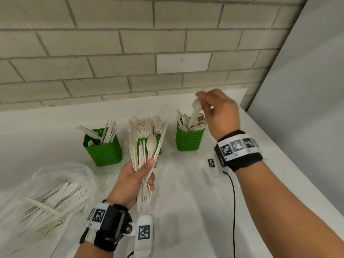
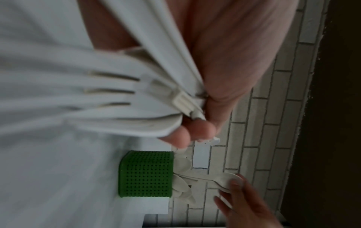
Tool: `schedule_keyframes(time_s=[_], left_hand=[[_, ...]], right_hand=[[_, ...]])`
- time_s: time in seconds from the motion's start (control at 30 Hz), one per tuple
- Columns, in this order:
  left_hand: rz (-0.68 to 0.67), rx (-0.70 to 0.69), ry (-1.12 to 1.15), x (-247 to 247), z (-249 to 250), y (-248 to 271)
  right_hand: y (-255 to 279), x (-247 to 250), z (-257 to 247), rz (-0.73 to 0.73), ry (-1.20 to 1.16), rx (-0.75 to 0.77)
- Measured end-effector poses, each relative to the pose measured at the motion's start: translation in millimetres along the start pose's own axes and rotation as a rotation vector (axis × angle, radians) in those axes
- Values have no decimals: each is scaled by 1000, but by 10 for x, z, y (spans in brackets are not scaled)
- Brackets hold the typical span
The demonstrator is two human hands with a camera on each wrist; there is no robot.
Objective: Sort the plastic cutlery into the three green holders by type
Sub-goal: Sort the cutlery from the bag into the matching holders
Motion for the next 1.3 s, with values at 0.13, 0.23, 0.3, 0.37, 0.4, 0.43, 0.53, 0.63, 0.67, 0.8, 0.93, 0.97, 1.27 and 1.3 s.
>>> schedule_keyframes(time_s=[0.13,0.23,0.3,0.37,0.4,0.43,0.53,0.63,0.67,0.8,0.93,0.97,1.27,1.3], left_hand=[[-29,16,7,58,74,27],[-38,38,12,137,120,37],[-45,46,33,195,161,41],[-56,38,49,237,205,30],[-67,34,54,248,219,18],[-82,36,62,248,229,10],[-129,54,63,212,218,-7],[-134,65,35,178,195,11],[-137,67,39,183,188,18],[-143,37,28,238,185,30],[-82,2,25,130,218,27],[-55,0,51,74,237,34],[163,-79,443,-250,400,30],[169,-86,471,-271,393,50]], right_hand=[[195,-188,66,-129,122,-13],[333,-291,114,-342,426,-26],[438,-340,51,-529,588,-56],[442,-334,-162,-421,514,-134],[416,-318,-314,-322,386,-221],[402,-311,-472,-282,201,-359],[493,-399,-852,-376,-252,-730],[549,-398,-956,-307,-371,-798],[531,-359,-934,-230,-405,-837],[408,-89,-880,-21,-578,-926],[450,17,-989,-371,-598,-815],[503,16,-973,-462,-562,-788],[1199,-24,-869,-590,-495,-923],[1227,-11,-892,-641,-517,-918]])
Point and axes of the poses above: each hand's wrist, its own y-axis away from the middle knuckle, its own x-axis out of the back of the hand, z = x × y, the point moved 2 cm from there along -y, towards the middle knuckle, and after that the axes turned 13 degrees about z, right-handed, at the moved point
